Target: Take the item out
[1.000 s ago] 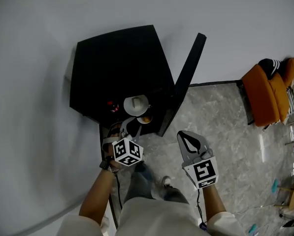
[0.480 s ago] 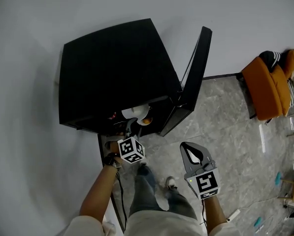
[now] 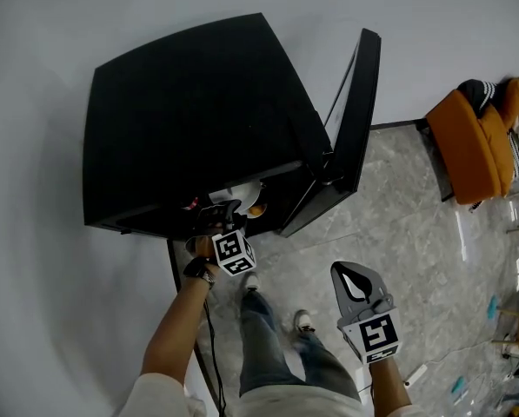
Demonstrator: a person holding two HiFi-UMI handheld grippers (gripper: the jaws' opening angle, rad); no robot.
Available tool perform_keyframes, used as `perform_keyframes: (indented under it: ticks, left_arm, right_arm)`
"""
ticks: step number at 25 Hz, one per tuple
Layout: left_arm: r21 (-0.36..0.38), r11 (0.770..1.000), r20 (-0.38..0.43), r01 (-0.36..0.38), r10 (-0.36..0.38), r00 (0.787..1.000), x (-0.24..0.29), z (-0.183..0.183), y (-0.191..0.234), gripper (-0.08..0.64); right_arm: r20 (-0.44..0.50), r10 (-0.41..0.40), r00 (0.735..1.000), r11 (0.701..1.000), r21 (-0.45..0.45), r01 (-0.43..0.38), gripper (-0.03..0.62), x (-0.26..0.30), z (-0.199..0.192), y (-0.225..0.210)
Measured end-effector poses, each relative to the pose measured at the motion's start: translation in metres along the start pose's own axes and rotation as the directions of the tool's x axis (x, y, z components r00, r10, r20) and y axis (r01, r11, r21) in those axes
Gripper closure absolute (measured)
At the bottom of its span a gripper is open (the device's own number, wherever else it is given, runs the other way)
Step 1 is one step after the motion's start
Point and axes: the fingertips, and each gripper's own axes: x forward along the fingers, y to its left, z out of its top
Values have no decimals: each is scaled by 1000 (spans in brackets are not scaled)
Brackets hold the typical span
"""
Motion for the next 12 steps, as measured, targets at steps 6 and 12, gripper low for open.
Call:
perform_keyframes:
  ticks: [6,12]
  left_arm:
    - [113,992,-15,-55,57,998,24,-2,-7,359]
    - [119,990,-18,-69,71,997,35,-5,-5,360]
  right_arm:
    - [-11,5,1000,1000,-1,-5,586,7,-13,3]
    - [-23,29,999,1000,8,-29,586,13,-19,9]
